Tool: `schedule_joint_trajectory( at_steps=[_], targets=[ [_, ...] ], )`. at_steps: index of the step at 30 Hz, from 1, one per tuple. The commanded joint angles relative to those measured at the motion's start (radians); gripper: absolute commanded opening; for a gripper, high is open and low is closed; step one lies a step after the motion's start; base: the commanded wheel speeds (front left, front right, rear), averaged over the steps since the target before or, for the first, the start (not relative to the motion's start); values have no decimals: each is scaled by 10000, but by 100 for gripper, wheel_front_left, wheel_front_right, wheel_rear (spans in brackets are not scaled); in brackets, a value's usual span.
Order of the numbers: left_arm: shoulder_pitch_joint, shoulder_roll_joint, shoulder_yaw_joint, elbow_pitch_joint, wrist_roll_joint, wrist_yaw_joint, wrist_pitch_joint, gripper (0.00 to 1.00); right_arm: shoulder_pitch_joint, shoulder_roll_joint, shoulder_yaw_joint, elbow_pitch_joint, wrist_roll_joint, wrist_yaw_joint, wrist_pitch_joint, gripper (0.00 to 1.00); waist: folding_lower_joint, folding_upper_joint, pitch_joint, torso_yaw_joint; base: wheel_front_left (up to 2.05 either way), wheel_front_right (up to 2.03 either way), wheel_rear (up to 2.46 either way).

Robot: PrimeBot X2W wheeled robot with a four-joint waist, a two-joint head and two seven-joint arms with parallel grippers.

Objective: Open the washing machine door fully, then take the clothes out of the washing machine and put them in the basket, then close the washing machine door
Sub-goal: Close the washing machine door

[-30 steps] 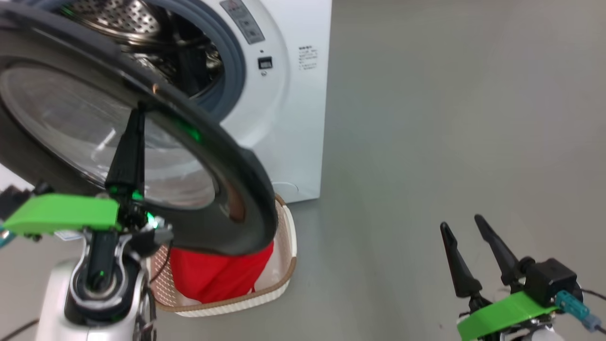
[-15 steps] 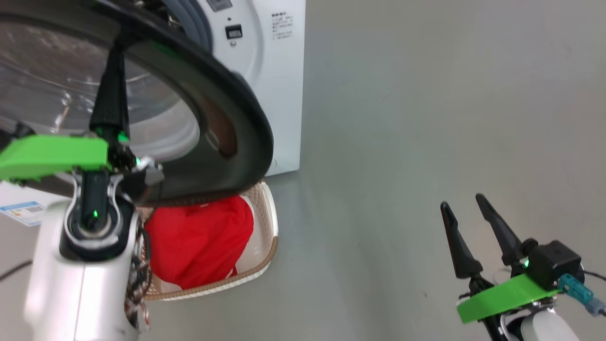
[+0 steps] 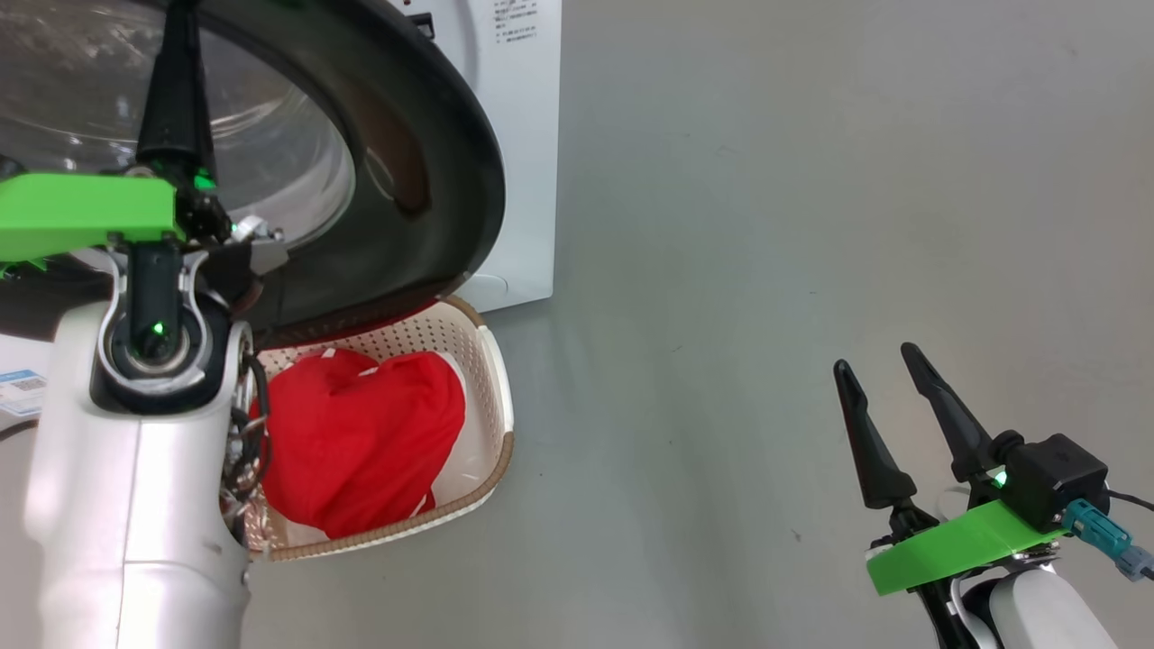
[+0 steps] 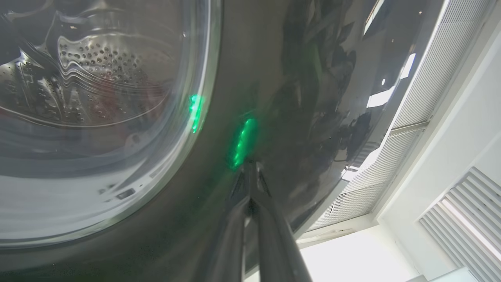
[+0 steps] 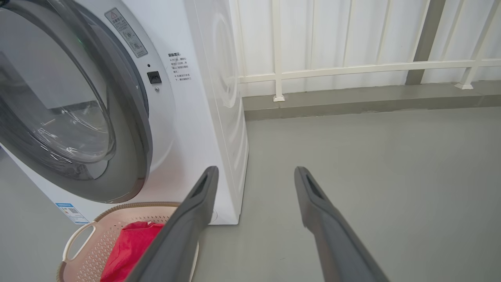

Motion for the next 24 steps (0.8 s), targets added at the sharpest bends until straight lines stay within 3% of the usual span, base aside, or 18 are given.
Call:
schedule_joint_trajectory(
  at_steps=[1,3,4,5,6,14,24],
  targets=[
    [-323,356,266,-116,57,-184,-21,0,-237,-133,242,-209,27,65,-65,100,0,0,-31,-6,0,0,0],
    [-270,389,205,0,63,-358,92,0,-214,-134,228,-190,21,65,-65,100,0,0,-100,17,0,0,0],
    [-192,396,157,51,69,-448,162,9,-187,-134,215,-168,15,65,-65,100,0,0,-175,41,0,0,0],
    [-90,410,94,77,83,-527,249,48,-155,-135,212,-143,9,65,-65,100,0,0,-253,60,0,0,0],
    [31,423,28,83,92,-601,347,97,-124,-135,208,-123,6,65,-65,100,0,0,-340,86,0,0,0],
    [1338,729,-248,-397,375,-1061,642,100,114,-83,200,-90,-24,65,-65,100,0,0,-1134,302,0,0,0],
    [3790,1840,-644,-1830,2583,-1352,-700,100,389,-104,99,-30,-98,65,-65,100,0,0,-2197,667,0,0,0]
  ],
)
